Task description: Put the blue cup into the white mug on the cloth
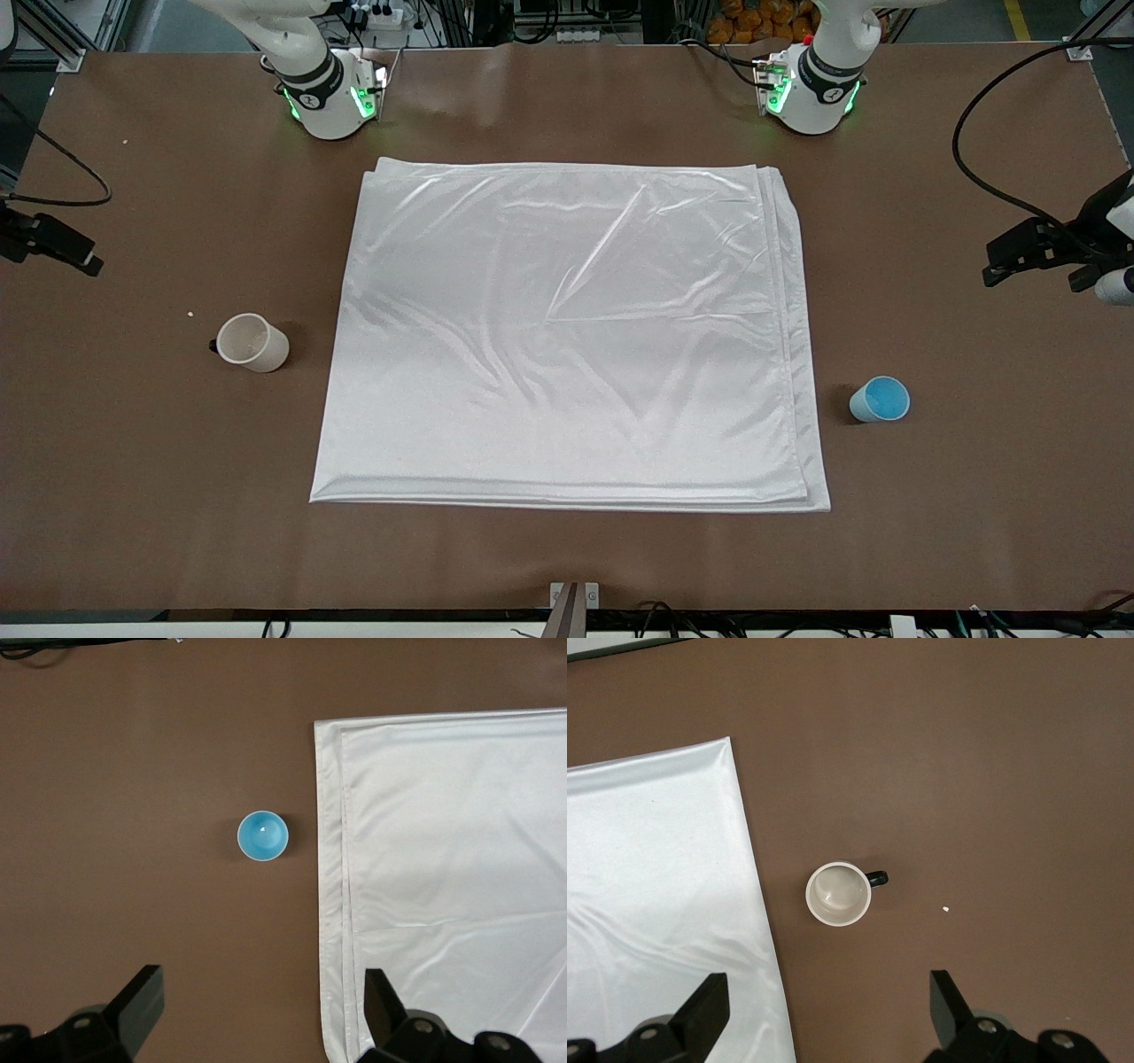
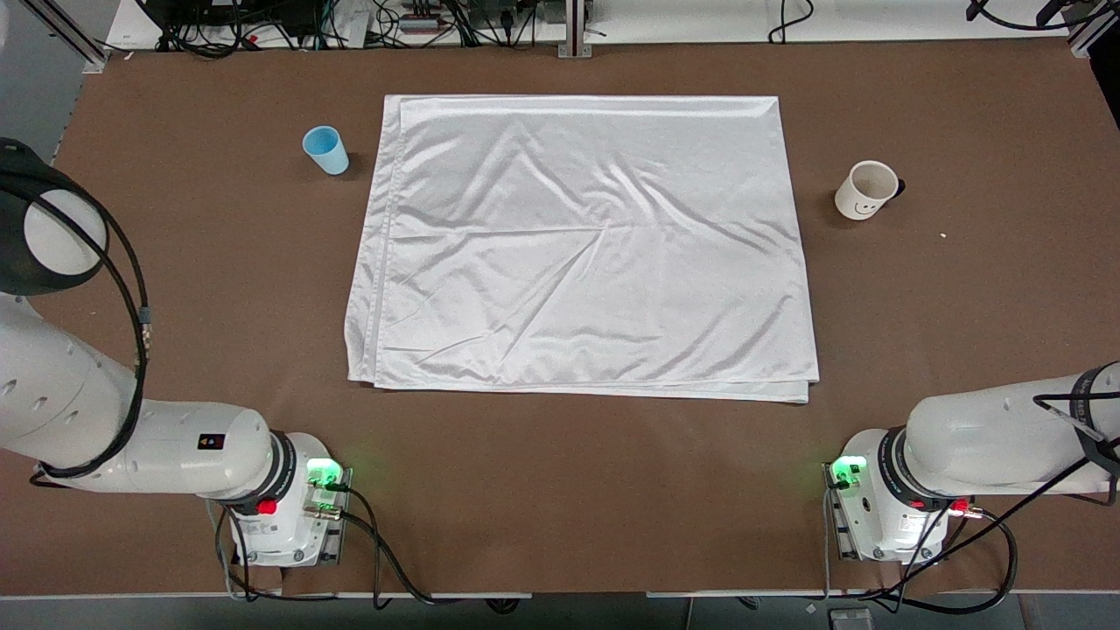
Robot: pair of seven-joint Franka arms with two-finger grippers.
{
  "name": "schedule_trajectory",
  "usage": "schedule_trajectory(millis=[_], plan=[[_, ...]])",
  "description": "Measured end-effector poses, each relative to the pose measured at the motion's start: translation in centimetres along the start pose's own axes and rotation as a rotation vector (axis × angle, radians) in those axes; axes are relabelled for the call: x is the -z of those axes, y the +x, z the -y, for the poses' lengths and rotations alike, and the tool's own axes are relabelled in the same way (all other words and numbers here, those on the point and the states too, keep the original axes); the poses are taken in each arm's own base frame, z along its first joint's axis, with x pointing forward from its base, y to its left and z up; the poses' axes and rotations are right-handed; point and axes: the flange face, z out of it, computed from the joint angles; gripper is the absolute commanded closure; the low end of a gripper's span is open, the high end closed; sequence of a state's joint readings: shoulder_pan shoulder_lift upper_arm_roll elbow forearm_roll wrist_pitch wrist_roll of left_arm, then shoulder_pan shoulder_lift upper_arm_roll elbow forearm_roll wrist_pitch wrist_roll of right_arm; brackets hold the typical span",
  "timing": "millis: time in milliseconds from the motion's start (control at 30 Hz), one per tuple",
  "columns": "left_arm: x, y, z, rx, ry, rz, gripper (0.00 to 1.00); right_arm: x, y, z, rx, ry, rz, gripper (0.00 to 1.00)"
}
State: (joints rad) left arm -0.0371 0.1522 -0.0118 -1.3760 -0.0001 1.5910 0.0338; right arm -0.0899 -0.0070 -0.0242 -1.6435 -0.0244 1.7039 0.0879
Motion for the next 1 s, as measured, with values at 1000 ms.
schedule_trajectory(millis=[1000], plan=[[-6.4,1.5,1.5,0.023,-0.001,0.115,0.00,-5.7,0.9,-0.1,0.196,0.000,0.064,0.00]])
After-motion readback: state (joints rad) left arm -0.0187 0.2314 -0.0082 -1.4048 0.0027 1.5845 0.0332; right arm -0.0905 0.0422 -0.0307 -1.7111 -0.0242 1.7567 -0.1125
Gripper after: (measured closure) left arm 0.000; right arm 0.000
